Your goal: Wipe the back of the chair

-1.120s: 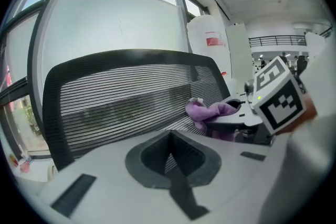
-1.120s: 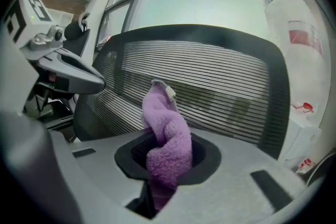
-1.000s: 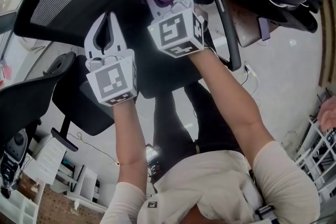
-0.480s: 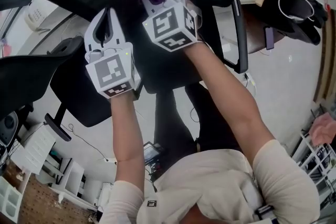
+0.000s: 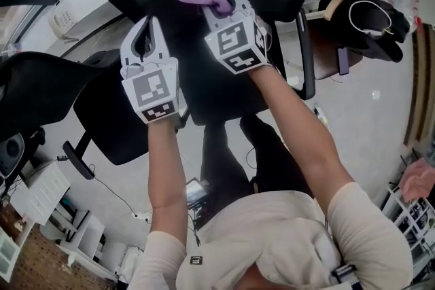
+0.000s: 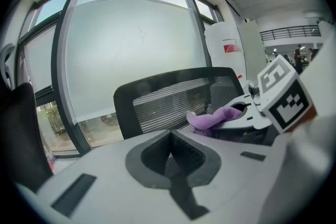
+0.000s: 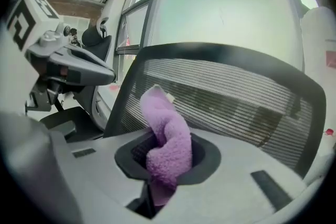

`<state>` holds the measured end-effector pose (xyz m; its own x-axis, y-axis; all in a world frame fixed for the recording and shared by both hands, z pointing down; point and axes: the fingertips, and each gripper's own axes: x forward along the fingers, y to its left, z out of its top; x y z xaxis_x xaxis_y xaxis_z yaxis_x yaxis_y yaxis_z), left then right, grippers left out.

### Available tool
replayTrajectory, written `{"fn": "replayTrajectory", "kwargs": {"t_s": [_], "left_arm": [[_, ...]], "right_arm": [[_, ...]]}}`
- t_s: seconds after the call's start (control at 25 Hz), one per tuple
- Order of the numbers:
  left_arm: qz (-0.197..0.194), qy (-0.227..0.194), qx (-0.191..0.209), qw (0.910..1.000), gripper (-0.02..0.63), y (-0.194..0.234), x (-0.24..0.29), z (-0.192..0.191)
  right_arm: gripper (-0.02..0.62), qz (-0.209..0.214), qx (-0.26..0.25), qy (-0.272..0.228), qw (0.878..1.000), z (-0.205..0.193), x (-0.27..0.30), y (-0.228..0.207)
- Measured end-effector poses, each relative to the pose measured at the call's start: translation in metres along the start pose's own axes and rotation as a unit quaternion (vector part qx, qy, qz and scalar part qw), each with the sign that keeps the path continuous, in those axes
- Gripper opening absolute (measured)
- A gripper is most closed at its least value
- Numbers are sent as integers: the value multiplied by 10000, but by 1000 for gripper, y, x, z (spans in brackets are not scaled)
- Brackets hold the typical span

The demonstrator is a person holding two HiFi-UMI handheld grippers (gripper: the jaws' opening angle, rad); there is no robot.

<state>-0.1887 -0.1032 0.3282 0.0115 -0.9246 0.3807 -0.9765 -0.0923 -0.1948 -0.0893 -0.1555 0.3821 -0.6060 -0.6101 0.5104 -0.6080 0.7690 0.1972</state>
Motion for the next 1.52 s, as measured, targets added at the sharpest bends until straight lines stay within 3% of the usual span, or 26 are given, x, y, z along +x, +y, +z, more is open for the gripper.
{"fn": "replayTrajectory", "kwargs": {"t_s": [0.36,0.84,1.2,1.52], "left_arm": [[-99,-185,173,9996,6,-4,-40,61],[-50,-688,391,9968,6,1,-129,159],[36,-1322,771,9882,6,7,-201,248],[124,-1722,863,9812,6,-7,-271,284]], "right_arm": [[60,-152,-15,-310,9994,52,-68,-15],[60,-572,-27,-970,9936,142,-202,-43],[60,-769,-249,-1498,9854,212,-302,-52],[60,-928,-478,-1826,9776,244,-387,-44]]}}
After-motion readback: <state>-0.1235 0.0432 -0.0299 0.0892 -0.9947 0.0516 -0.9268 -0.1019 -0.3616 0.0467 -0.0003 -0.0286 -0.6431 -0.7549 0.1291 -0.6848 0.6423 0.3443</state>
